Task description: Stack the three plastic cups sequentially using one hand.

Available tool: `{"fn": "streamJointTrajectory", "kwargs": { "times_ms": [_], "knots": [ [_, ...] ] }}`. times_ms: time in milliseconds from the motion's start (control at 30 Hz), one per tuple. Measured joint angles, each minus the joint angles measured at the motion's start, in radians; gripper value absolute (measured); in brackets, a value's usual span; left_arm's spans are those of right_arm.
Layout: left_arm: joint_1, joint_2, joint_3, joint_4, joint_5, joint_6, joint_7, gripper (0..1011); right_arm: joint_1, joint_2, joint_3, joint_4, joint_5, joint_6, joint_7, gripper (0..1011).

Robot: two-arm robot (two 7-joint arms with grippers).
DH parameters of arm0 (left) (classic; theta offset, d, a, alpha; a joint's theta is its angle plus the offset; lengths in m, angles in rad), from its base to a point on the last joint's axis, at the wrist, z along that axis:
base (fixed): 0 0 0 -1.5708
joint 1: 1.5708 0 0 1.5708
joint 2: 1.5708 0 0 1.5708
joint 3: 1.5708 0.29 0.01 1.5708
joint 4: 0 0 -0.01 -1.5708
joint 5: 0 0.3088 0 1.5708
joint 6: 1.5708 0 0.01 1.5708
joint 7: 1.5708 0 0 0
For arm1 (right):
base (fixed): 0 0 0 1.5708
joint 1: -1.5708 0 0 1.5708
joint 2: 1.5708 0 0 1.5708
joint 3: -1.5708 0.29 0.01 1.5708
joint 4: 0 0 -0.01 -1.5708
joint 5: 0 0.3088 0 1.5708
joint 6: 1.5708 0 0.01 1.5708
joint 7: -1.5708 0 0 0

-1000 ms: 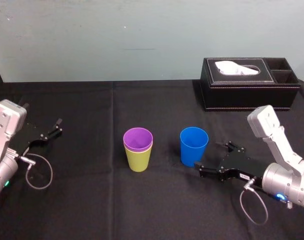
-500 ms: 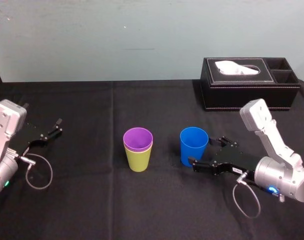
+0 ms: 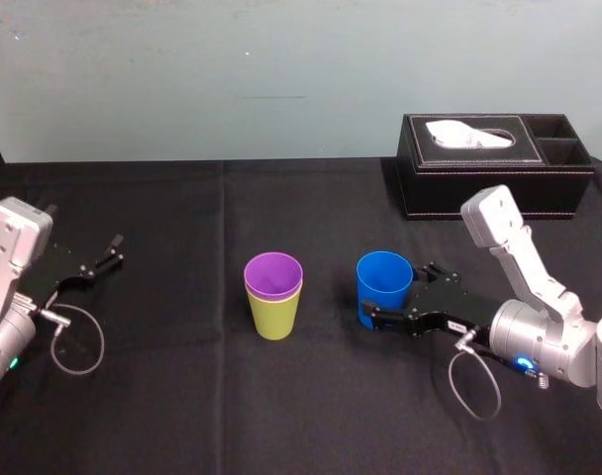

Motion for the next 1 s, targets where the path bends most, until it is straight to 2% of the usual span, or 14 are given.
{"fn": "streamJointTrajectory", "kwargs": {
  "times_ms": [400,1000],
  "knots": [
    [0.000,0.000,0.000,0.000,0.000,0.000,0.000,1010,0.024,-0.026,-0.009,0.035,-0.003,0.004,-0.008,1003],
    [0.000,0.000,0.000,0.000,0.000,0.000,0.000,1010,0.025,-0.028,-0.010,0.037,-0.003,0.004,-0.010,1003]
  ]
}}
